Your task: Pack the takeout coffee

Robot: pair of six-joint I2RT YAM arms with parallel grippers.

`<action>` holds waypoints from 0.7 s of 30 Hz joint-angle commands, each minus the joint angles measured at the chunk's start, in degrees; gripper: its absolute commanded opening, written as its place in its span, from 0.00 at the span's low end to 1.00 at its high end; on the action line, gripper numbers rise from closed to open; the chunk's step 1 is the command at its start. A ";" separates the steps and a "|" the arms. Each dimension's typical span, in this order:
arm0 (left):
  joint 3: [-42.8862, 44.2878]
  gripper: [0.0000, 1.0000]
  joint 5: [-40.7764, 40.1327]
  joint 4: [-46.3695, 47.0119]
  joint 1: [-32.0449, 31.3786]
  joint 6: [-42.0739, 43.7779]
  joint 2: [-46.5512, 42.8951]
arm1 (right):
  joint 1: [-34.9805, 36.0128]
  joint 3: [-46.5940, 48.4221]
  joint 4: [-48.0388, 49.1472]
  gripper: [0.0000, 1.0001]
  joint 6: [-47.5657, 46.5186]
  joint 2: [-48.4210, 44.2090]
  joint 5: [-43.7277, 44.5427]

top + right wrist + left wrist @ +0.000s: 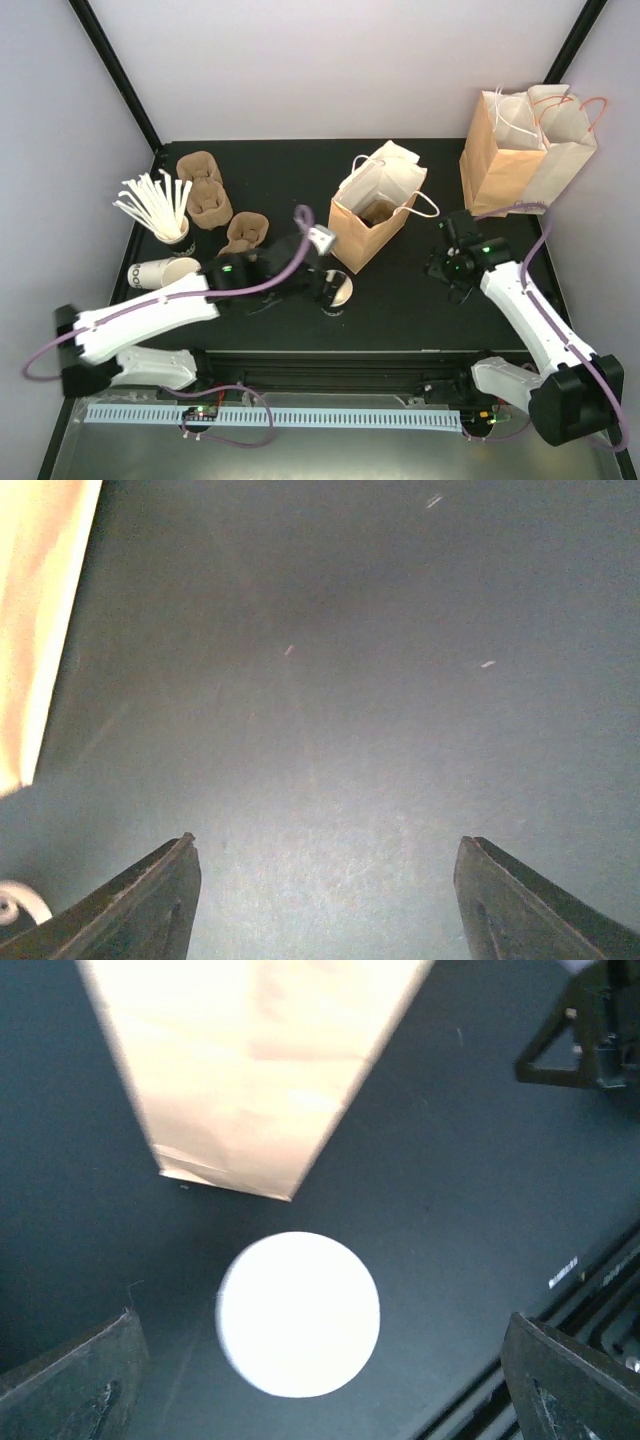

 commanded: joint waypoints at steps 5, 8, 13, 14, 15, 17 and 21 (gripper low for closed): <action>-11.90 0.99 11.21 6.32 17.60 6.95 -15.79 | -16.18 11.23 -9.02 0.84 -1.87 1.98 2.62; -11.94 0.99 16.04 4.97 23.58 8.61 -16.97 | -16.84 14.51 -9.80 0.90 -2.70 3.48 5.75; -13.91 0.99 22.74 7.98 28.53 9.49 -19.62 | -16.87 12.05 -3.03 1.00 -6.18 1.95 5.12; -14.39 0.99 23.45 8.56 28.97 9.53 -20.23 | -16.87 12.63 -4.01 1.00 -5.99 2.92 5.71; -14.88 0.99 23.93 9.23 29.13 9.73 -20.81 | -16.87 13.09 -5.03 0.99 -5.27 3.64 6.60; -16.45 0.99 26.06 10.94 29.28 11.68 -22.38 | -17.77 13.16 -5.86 0.96 -4.35 4.51 6.96; -21.90 0.99 27.94 17.29 29.26 12.69 -27.08 | -22.87 12.80 -5.63 0.91 -3.22 3.57 7.28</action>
